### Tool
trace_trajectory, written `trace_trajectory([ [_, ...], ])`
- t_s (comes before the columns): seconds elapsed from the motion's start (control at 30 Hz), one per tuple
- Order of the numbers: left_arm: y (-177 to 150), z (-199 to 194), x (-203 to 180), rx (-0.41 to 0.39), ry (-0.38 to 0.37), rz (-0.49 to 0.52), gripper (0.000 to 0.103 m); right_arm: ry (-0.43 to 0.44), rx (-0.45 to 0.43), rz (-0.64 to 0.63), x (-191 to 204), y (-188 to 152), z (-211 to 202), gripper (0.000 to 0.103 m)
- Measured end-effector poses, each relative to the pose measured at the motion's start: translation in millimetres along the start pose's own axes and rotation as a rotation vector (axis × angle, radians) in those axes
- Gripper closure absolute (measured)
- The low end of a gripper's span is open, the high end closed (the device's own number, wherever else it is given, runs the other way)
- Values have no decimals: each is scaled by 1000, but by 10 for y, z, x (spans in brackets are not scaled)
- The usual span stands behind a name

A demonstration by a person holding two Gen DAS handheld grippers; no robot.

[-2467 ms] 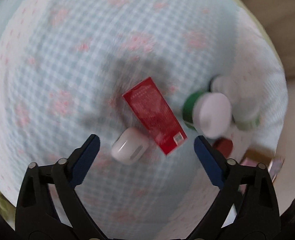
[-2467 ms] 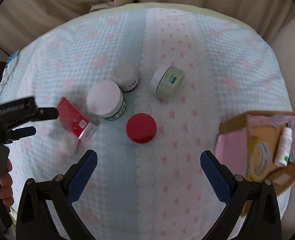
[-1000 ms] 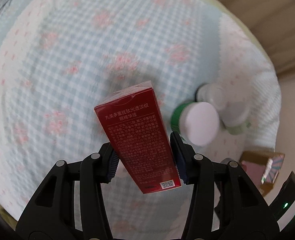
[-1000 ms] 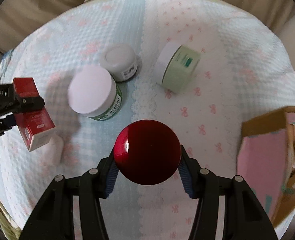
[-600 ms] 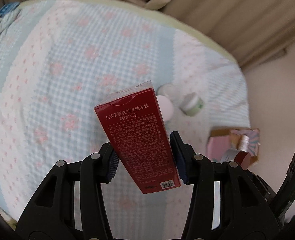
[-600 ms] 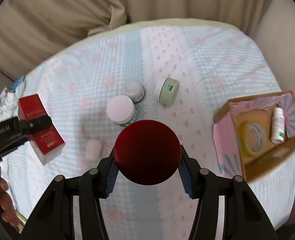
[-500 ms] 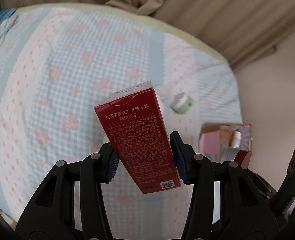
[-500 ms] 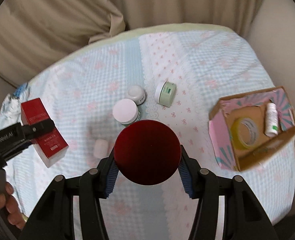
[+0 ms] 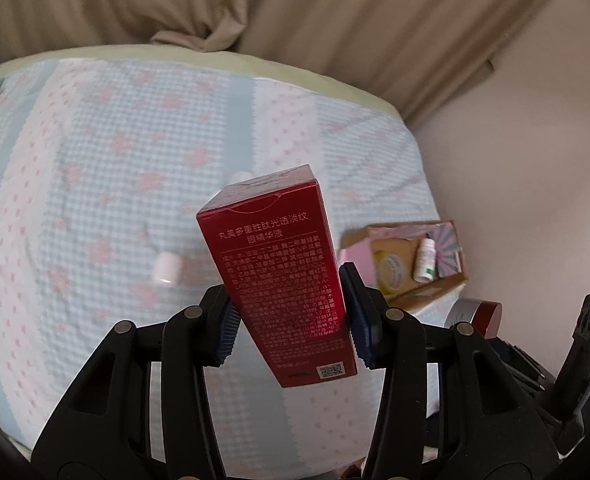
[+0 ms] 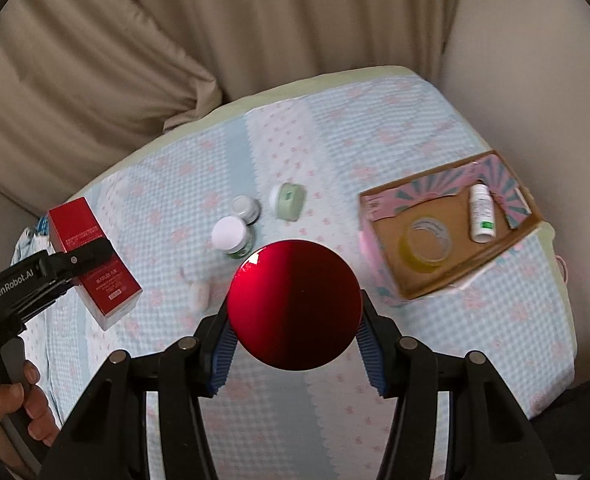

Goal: Organize rigid objects
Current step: 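Carry red box and red-lidded jar into the cardboard box and release both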

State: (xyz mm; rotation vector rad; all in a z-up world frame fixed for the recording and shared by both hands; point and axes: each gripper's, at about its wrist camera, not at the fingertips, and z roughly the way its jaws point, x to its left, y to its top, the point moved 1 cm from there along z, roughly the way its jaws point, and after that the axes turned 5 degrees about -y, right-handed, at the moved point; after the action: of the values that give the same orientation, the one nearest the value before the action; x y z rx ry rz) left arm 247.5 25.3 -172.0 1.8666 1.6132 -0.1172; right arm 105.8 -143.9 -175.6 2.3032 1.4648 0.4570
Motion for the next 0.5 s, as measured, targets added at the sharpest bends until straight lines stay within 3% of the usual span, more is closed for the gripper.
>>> trace_trajectory([
  [0.2, -90, 409, -688, 4, -12, 5, 61, -7, -12, 9, -752, 176, -17, 53],
  [0.5, -173, 1368, -1648, 62, -18, 19, 61, -35, 31, -1, -1972, 566, 320, 53],
])
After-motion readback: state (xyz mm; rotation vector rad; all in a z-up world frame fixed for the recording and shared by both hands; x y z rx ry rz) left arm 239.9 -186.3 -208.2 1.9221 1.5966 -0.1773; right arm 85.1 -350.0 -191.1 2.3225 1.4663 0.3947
